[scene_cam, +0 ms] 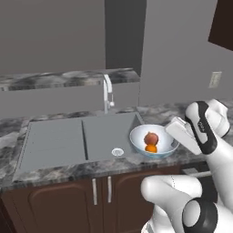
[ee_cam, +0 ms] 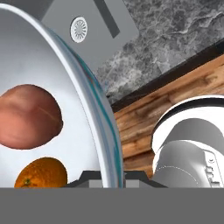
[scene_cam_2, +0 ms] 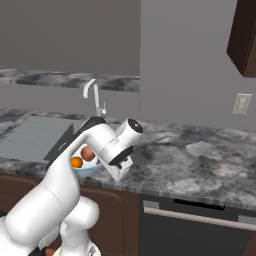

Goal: Dump the onion and tangerine from the bowl so the bowl can be washed. Place the bowl in the sink after clearing the leftovers.

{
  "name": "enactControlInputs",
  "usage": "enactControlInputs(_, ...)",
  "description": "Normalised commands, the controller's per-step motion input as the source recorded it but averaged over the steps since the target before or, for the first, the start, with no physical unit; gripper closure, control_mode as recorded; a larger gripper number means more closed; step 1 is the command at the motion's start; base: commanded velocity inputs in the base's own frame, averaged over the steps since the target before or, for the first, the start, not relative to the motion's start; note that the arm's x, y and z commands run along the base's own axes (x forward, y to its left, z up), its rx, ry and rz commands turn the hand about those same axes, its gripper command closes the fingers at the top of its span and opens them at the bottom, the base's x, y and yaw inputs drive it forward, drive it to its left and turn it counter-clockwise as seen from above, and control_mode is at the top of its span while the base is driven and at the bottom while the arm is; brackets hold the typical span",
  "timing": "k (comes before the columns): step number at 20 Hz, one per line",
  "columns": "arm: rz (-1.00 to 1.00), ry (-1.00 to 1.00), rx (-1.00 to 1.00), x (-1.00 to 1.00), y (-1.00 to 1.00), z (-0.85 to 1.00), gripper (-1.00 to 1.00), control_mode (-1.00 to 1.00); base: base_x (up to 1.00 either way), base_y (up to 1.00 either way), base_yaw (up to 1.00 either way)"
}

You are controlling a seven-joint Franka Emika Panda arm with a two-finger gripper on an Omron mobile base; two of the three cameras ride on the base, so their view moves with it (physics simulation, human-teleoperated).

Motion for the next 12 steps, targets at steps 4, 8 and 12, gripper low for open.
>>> enactControlInputs(4, 0.00, 0.00, 0.00, 0.00, 0.00, 0.00, 1.00, 1.00, 0.43, 0.19, 0.00)
enactControlInputs(8, 0.00, 0.00, 0.00, 0.00, 0.00, 0.00, 1.00, 1.00, 0.64, 0.07, 0.00)
enactControlInputs(12, 0.00, 0.00, 0.00, 0.00, 0.00, 0.00, 1.00, 1.00, 0.57, 0.00, 0.00)
